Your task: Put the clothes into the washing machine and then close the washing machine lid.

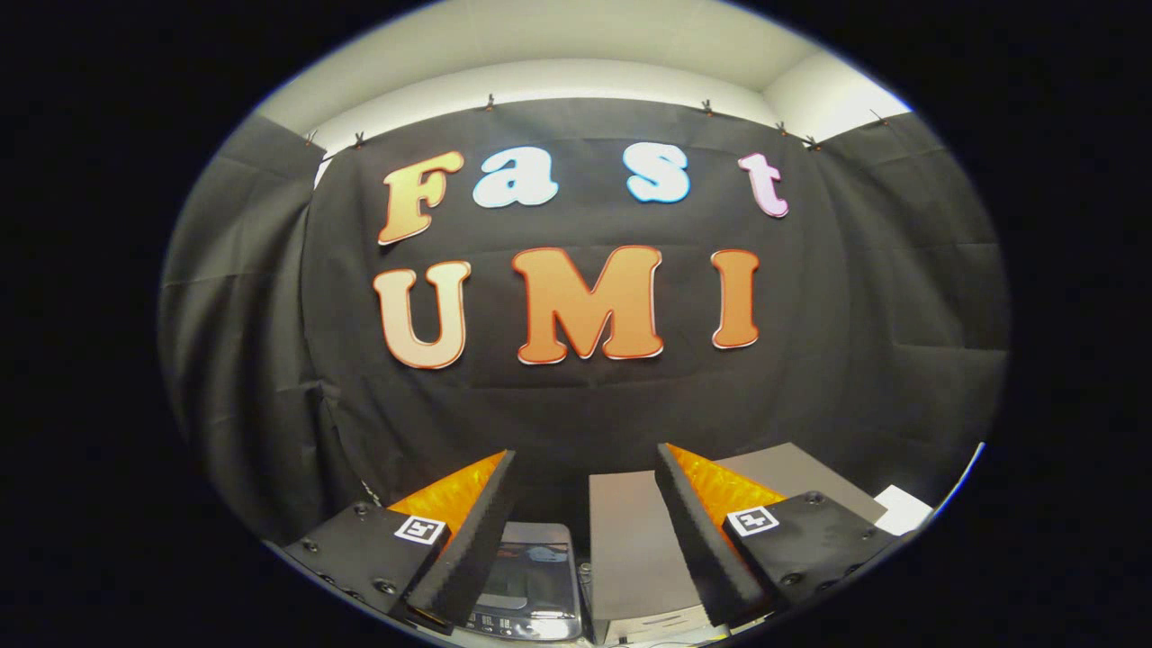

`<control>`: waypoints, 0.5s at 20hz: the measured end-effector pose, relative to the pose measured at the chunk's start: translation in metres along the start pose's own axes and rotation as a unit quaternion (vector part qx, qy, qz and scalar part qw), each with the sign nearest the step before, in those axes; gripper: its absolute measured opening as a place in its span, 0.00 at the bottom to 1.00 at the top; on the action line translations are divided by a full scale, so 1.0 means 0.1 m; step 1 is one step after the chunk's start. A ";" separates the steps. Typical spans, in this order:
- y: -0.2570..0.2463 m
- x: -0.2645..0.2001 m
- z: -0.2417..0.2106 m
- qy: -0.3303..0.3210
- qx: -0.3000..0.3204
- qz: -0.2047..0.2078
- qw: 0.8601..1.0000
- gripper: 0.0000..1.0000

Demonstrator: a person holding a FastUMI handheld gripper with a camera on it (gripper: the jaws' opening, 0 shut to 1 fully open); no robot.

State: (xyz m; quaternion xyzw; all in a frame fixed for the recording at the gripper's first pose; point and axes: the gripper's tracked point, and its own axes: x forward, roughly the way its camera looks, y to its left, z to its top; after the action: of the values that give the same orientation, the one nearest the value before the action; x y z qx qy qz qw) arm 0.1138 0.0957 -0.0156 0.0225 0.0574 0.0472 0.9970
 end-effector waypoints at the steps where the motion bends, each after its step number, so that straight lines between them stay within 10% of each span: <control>1: -0.13 -0.06 0.08 -0.006 -0.002 -0.006 1.000 0.98; 10: -0.73 -0.29 0.37 -0.032 -0.007 -0.027 0.999 0.98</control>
State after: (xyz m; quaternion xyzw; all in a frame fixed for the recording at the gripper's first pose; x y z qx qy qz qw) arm 0.0959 0.0191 0.0212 0.0153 0.0260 0.0199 0.9993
